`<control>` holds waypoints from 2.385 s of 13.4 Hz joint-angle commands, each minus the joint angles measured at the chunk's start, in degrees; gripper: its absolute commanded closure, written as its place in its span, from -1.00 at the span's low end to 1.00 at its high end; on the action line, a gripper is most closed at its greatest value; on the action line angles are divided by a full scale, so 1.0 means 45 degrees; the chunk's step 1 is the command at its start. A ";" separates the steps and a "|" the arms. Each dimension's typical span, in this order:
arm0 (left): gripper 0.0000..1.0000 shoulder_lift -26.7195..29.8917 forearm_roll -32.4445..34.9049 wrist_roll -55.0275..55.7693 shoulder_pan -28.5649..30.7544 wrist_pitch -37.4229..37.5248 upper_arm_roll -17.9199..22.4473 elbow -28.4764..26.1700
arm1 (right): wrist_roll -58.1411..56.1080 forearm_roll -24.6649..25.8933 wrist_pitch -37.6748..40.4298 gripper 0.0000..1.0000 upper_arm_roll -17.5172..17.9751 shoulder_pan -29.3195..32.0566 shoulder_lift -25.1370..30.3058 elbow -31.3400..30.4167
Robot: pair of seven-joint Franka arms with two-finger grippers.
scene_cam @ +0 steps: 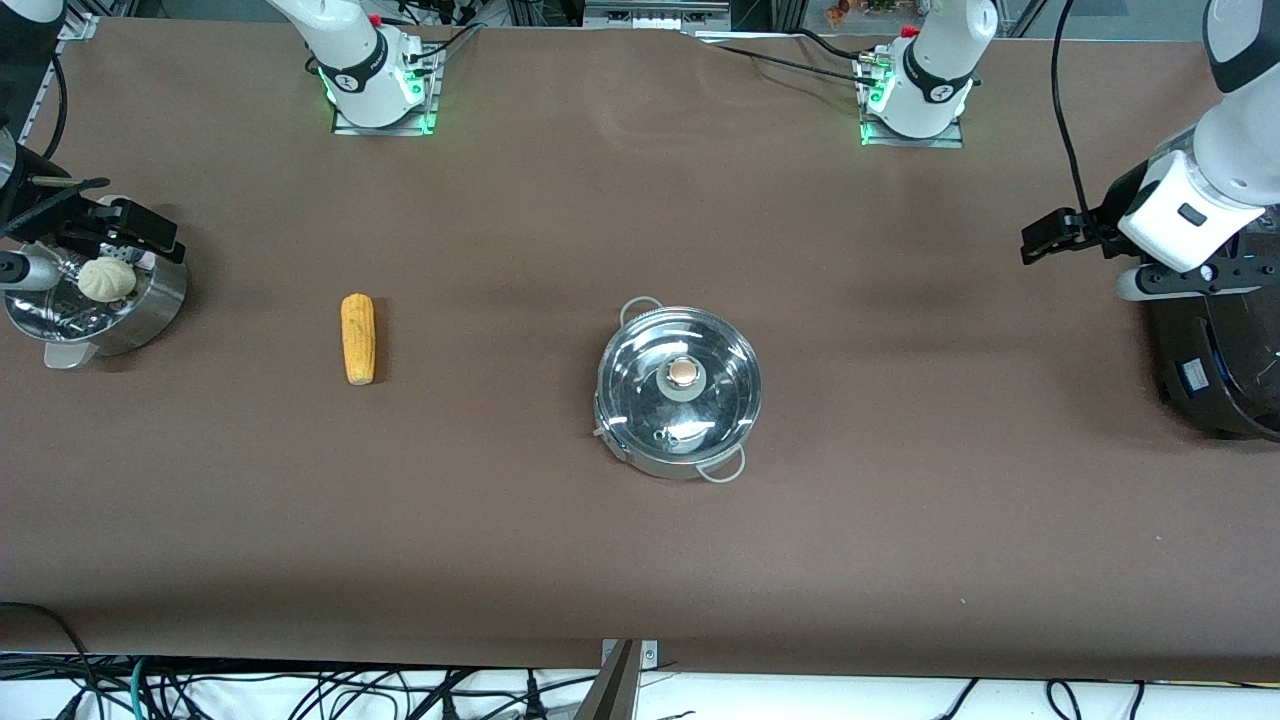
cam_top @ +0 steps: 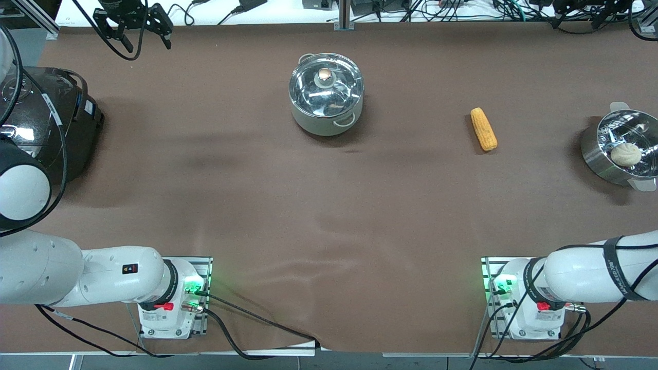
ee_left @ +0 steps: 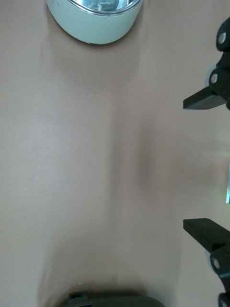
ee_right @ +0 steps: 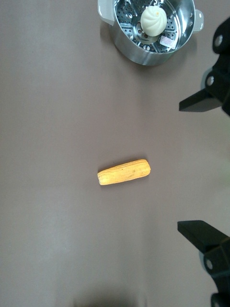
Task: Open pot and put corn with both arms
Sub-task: 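Reach the left gripper to the lid knob while the right gripper reaches the corn, then grasp the lid knob with the left gripper while the right gripper grasps the corn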
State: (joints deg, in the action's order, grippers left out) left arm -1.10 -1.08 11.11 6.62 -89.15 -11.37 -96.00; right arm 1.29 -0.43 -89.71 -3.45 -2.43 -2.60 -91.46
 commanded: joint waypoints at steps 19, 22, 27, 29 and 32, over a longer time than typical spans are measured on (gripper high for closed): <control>-1.00 -0.9187 -0.0697 1.1887 -0.8579 -0.4035 0.1549 0.6899 | 0.0065 0.0818 -1.1215 -1.00 0.0181 -0.1041 -0.2369 -0.9227; -1.00 -0.9520 -0.0697 1.2102 -0.8696 -0.4504 0.1549 0.6977 | 0.0065 0.0818 -1.2405 -0.98 0.0181 -0.1217 -0.2994 -0.9441; -0.44 -0.9676 -0.0697 1.2024 -0.8677 -0.4719 0.1647 0.7173 | -0.0129 0.0837 -1.2429 0.69 0.0161 -0.1373 -0.3483 -0.9442; -0.42 -0.9696 -0.0697 1.2004 -0.8677 -0.4720 0.1647 0.7173 | -0.0130 0.0837 -1.1982 0.97 0.0181 -0.1373 -0.3523 -0.9326; 0.18 -0.9716 -0.0696 1.1985 -0.8658 -0.4720 0.1647 0.7173 | -0.0169 0.0857 -1.1512 0.98 0.0181 -0.1393 -0.3523 -0.8955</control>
State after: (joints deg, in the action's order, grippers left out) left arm -43.47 -4.02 64.84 -31.76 -110.46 -4.62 -66.06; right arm 1.18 2.78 -143.56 -2.57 -8.41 -18.34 -132.50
